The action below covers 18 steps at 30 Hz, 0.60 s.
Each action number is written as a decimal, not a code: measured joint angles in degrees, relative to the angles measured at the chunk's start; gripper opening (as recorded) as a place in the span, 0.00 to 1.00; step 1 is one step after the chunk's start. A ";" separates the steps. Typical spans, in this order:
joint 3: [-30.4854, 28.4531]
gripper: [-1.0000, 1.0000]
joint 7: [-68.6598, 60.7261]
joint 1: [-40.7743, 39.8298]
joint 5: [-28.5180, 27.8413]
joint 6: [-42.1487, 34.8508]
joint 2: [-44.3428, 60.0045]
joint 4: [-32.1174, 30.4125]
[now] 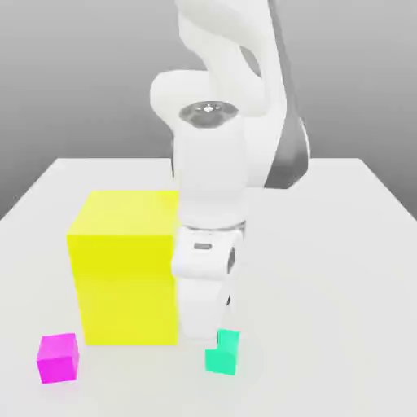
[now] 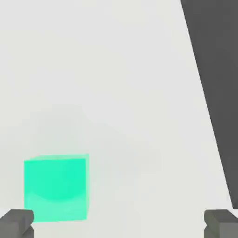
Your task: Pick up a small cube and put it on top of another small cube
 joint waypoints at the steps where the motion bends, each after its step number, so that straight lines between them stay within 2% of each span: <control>1: -0.67 1.00 1.81 0.56 -2.23 0.62 0.76 -0.57; 7: -6.14 1.00 8.69 4.35 -11.55 5.41 6.84 0.42; 12: -11.38 1.00 12.85 8.48 -15.82 9.25 12.93 1.72; 13: -12.44 0.00 13.07 9.67 -14.80 8.24 13.01 1.95; 18: -12.43 0.00 13.12 9.66 -14.86 8.11 13.00 1.95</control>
